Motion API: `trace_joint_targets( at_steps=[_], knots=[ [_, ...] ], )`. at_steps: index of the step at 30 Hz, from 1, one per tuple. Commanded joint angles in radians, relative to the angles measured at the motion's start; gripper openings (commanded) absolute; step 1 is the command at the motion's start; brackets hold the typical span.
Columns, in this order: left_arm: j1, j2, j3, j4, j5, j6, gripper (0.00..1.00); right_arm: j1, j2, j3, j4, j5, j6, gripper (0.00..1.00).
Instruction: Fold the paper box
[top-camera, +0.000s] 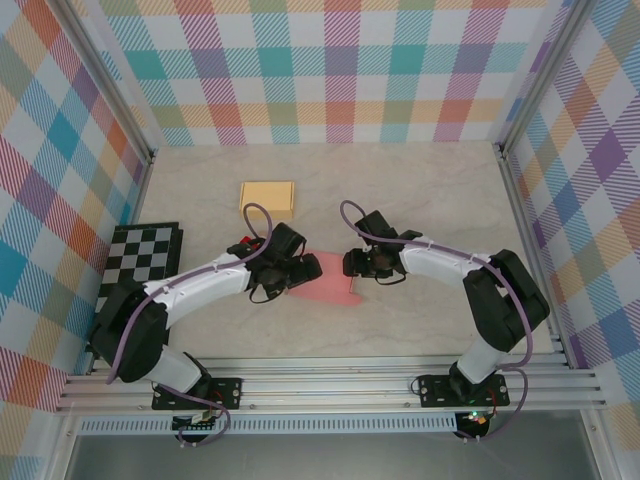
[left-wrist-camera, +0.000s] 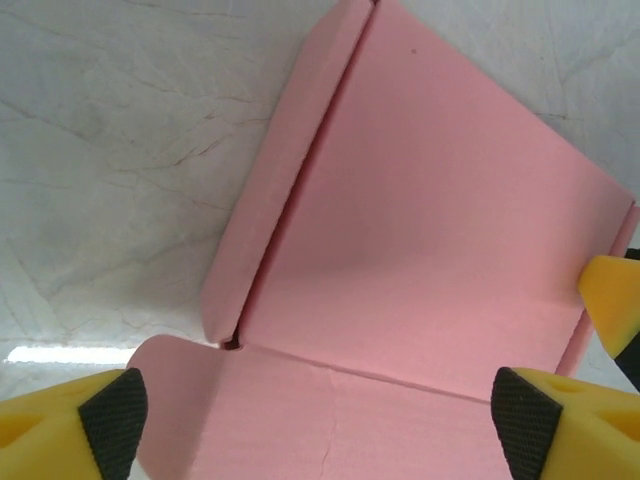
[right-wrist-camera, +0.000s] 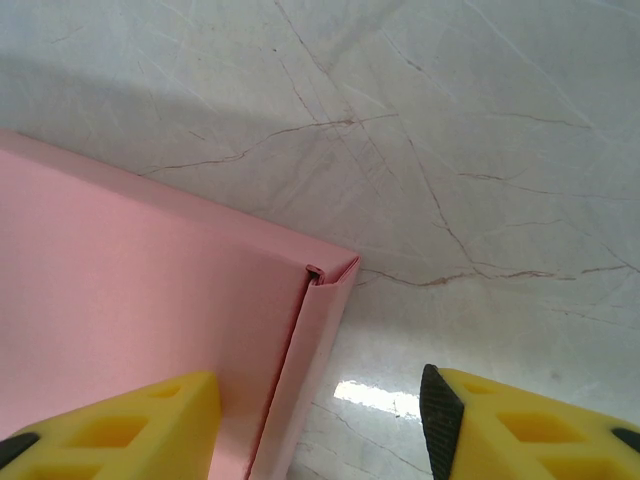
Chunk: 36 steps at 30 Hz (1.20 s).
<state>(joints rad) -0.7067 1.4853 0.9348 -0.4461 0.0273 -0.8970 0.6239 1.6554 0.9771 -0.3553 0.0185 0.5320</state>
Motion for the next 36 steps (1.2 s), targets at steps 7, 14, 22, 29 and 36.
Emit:
trace_joint_targets(
  at_steps=[7,14,22,29,36],
  knots=[
    [-0.013,0.125,0.077,0.004,0.026,-0.116,1.00,0.001,0.032,-0.026,-0.012,0.013,-0.010,0.57],
    [-0.013,0.162,0.072,0.020,0.046,-0.147,1.00,0.000,0.025,-0.035,-0.005,0.009,-0.020,0.57],
    [-0.016,0.175,0.050,0.029,0.054,-0.176,1.00,0.000,0.033,-0.034,-0.002,0.003,-0.024,0.57],
    [-0.016,0.190,0.043,0.033,0.046,-0.176,0.97,0.000,0.033,-0.032,-0.004,0.004,-0.029,0.57],
    [-0.016,0.202,0.029,0.027,0.011,-0.173,0.96,0.000,0.016,-0.032,-0.015,-0.001,-0.029,0.58]
  ],
)
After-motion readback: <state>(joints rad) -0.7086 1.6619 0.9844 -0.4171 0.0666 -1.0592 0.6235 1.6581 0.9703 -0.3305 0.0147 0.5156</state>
